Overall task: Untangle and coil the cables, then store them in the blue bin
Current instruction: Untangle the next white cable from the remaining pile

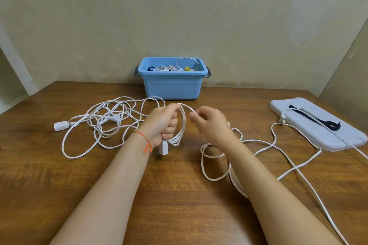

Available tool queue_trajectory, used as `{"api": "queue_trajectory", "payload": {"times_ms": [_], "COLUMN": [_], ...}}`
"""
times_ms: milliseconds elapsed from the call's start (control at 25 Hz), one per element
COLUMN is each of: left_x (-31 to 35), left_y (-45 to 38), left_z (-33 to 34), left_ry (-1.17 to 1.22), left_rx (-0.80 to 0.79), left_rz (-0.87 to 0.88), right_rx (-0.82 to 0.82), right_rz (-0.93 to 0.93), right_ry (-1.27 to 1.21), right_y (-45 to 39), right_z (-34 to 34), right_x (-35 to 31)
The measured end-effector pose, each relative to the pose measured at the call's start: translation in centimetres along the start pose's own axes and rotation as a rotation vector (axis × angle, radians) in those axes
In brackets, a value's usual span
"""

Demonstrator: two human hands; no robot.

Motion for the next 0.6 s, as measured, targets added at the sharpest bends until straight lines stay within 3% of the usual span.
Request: {"api": "queue_trajectory", "payload": {"times_ms": [120,240,320,440,600], "left_x": [-0.3,-0.3,-0.1,-0.6,-1.3], "left_y": [0.1,0.3,-0.3,-1.4,-1.9], "left_z": [0.1,0.6,-0.7,-3.8,-4.5], "left_ry": [0.025,0.270,0.512,0.845,0.953], "left_rx": [-0.160,-0.320,-0.251,0.014,0.178], "left_rz": [-0.062,-0.087,-0.078,-0.076,-0.040], "right_rx": [0.051,-0.035,-0.064,0.005,0.200], "right_rz": [0.017,0.054,0.063,0.066,0.151], "right_ry": [-0.095,-0.110,-0.079,0.061,0.254], "right_y": [0.0,0.1,-0.2,-0.9,-1.2], "right_z": [-1.5,-1.3,-1.7,-4.5,-8.5], "right_x": [0.4,0.7,1.2,2.7,5.2]}}
Point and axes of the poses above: each hand's wrist, its own y-axis away from the middle knuckle, its own z-axis out of the palm, x = y × z, the point moved 6 cm from there along -y, towards the middle knuckle, and after that the axes turned 6 degrees about -z, right-handed, at the moved point
